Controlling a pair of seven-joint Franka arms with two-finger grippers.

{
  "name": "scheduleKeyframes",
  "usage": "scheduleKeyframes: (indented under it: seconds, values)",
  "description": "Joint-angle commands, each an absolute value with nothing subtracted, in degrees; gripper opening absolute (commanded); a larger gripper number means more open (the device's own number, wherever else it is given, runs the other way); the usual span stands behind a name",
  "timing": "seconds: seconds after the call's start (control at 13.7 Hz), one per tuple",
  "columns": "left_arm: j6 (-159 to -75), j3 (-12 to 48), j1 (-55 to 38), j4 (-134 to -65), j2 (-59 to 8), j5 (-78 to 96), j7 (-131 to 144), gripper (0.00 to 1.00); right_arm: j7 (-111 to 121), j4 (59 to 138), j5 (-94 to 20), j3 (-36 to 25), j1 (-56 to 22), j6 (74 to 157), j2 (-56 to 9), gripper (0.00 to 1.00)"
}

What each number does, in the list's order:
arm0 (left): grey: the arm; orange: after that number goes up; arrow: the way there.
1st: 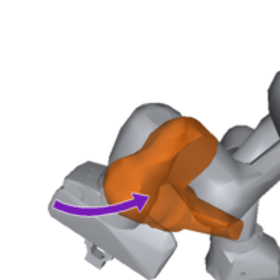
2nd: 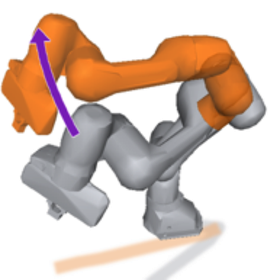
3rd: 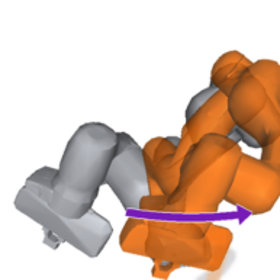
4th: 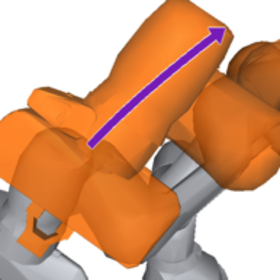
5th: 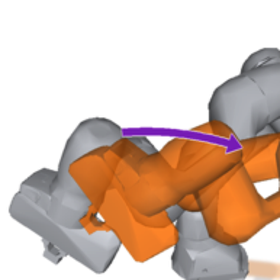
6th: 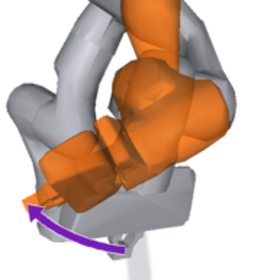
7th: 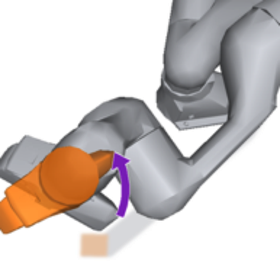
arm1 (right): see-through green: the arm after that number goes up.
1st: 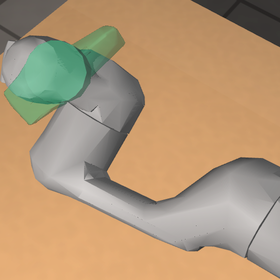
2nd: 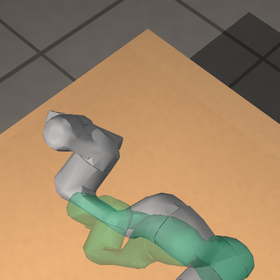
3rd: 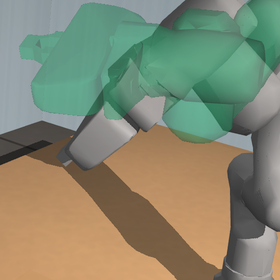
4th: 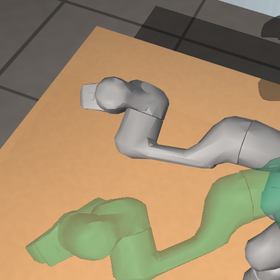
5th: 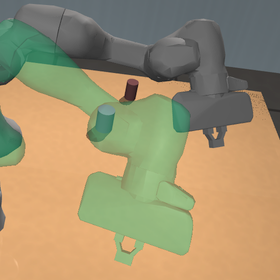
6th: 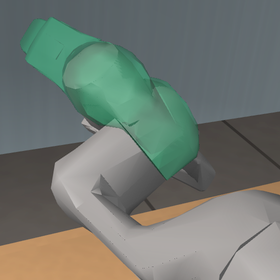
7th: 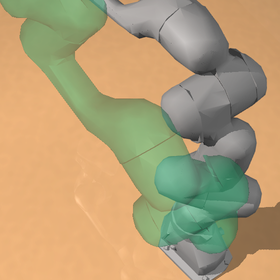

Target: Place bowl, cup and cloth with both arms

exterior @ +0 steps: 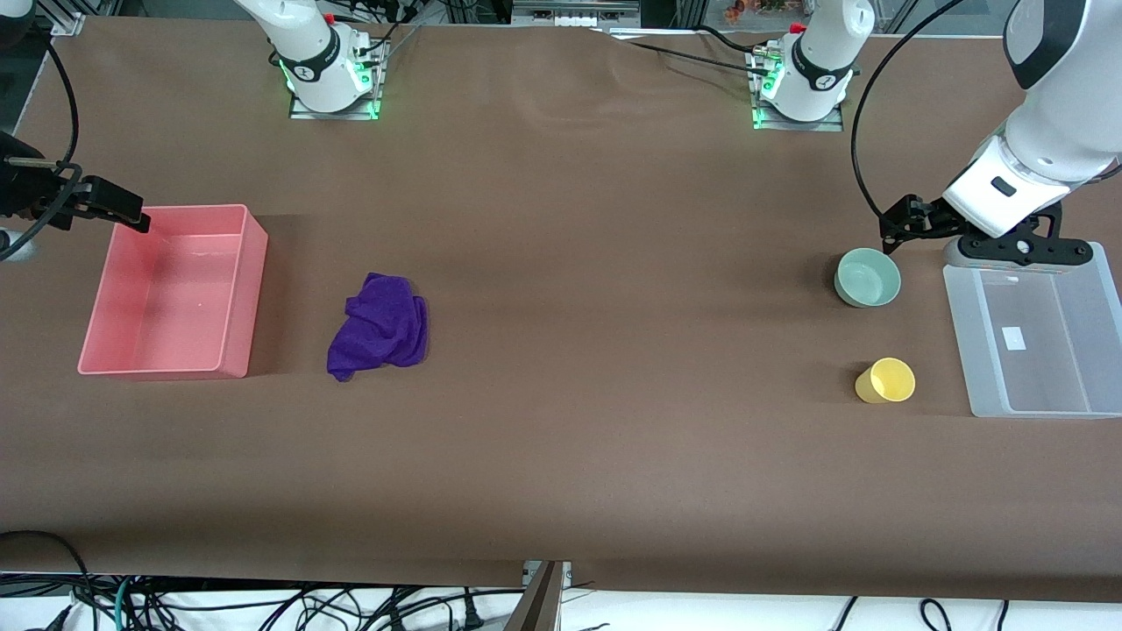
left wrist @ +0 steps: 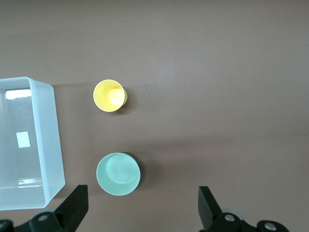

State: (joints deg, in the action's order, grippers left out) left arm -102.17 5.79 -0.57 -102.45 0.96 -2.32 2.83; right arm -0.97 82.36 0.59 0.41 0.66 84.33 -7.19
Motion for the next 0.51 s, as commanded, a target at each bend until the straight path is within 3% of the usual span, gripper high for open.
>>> scheduleKeyframes:
  seconds: [0.0, 0.44]
  values:
    - [-101.60, 5.63, -0.53, -101.87, 1.06, -3.25, 2.46, 1.00, 0.09, 81.83, -0.35, 0.18, 0.70, 84.37, -7.38, 1.00]
    - [-100.72, 5.45, -0.44, -101.87, 0.97, -2.55, 2.46, 1.00, 0.09, 81.74, -0.35, 0.18, 0.70, 84.46, -7.38, 1.00]
